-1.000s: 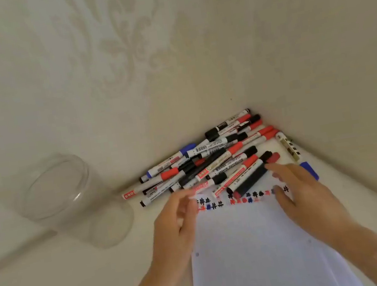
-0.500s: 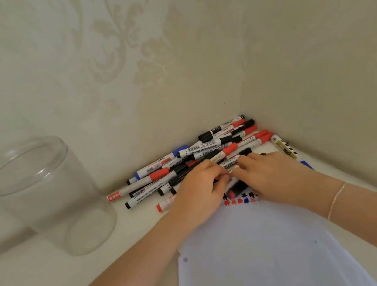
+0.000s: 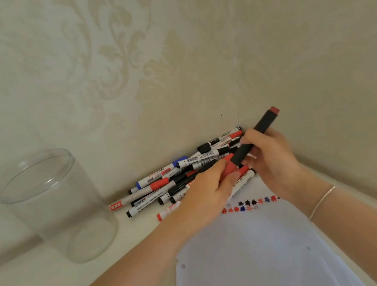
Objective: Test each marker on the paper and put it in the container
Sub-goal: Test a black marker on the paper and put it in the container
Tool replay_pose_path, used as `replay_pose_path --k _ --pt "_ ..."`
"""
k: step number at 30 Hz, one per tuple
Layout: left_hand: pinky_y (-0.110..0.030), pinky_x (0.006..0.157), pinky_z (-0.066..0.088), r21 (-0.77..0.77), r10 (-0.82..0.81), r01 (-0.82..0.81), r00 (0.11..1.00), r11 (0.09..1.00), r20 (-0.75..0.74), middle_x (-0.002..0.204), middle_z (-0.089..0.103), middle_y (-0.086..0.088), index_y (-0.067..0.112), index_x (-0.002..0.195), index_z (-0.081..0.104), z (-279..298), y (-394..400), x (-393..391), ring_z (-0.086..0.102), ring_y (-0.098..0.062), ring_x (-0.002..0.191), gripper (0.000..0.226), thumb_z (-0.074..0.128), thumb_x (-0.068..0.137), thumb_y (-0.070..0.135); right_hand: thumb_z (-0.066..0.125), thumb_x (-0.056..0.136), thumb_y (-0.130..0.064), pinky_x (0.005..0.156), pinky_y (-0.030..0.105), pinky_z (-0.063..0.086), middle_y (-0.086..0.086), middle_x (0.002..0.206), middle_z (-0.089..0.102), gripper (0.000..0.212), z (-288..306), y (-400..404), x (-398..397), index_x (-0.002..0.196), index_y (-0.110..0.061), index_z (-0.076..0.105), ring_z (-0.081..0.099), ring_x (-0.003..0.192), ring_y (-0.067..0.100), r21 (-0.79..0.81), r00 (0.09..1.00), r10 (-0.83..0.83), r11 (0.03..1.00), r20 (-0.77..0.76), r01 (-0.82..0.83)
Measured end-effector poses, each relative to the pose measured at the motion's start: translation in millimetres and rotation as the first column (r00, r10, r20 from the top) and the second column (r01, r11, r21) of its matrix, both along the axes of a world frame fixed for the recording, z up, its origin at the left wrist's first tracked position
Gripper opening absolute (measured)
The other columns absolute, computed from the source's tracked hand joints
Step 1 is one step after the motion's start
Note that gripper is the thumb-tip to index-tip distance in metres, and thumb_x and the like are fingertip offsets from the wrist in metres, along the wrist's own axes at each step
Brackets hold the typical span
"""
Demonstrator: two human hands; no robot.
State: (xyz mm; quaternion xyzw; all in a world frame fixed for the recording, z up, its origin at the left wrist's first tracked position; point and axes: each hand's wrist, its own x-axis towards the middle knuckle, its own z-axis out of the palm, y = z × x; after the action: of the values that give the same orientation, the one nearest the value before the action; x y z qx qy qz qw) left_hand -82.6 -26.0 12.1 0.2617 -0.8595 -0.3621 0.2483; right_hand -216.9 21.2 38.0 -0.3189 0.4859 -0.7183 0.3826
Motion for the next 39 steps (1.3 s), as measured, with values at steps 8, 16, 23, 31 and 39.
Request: replay_pose_path --k 8,16,23,31,39 --pt "-0.03 0.063 0.053 -0.004 -0.065 0.065 0.995 0.998 0.071 0.079 0.071 0.005 0.025 0.088 0.064 6 8 6 0.059 -0.003 0.053 0.028 0.043 0.099 0.041 0.068 0.084 -0.013 0.036 0.021 0.028 0.009 0.05 0.043 0.026 -9 13 9 0.065 -0.005 0.052 0.033 0.036 0.017 0.178 0.947 0.287 0.949 -0.145 -0.26" --pt "-0.029 0.063 0.05 0.164 -0.115 0.111 0.993 0.98 0.016 0.05 0.06 0.015 0.017 0.071 0.06 32 19 13 0.065 -0.017 0.054 0.036 0.044 0.101 0.028 0.056 0.088 -0.009 0.039 0.025 0.034 0.011 0.047 0.047 0.027 7 21 15 0.063 -0.003 0.052 0.04 0.032 0.02 0.148 0.933 0.35 0.93 -0.087 -0.335" --pt "-0.025 0.061 0.045 0.262 -0.144 0.142 0.99 0.955 -0.011 0.046 0.04 -0.013 0.002 0.073 0.055 32 15 18 0.058 -0.018 0.043 0.049 0.044 0.097 0.043 0.05 0.089 -0.011 0.034 0.019 0.03 0.006 0.043 0.042 0.029 9 21 12 0.061 -0.004 0.05 0.034 0.028 0.015 0.132 0.919 0.395 0.911 -0.009 -0.39" --pt "-0.014 0.064 0.043 0.262 -0.15 0.128 0.987 0.957 0.063 0.059 0.051 0.003 0.014 0.07 0.044 15 3 40 0.067 -0.012 0.067 0.039 0.057 0.084 0.049 0.056 0.088 -0.022 0.034 0.018 0.027 0.007 0.048 0.044 0.029 6 31 -26 0.062 -0.009 0.056 0.031 0.027 0.014 0.109 0.962 0.27 0.956 0.038 -0.272" --pt "-0.01 0.094 0.037 0.048 -0.237 0.258 0.778 0.965 0.582 0.116 0.045 0.033 0.05 0.131 0.039 3 12 76 0.043 0.014 0.105 0.069 0.076 0.073 0.051 0.062 0.087 -0.028 0.036 0.021 0.023 0.0 0.043 0.029 0.037 -8 38 -32 0.061 -0.013 0.043 0.023 0.034 0.014 0.277 0.99 0.129 0.955 -0.054 -0.109"
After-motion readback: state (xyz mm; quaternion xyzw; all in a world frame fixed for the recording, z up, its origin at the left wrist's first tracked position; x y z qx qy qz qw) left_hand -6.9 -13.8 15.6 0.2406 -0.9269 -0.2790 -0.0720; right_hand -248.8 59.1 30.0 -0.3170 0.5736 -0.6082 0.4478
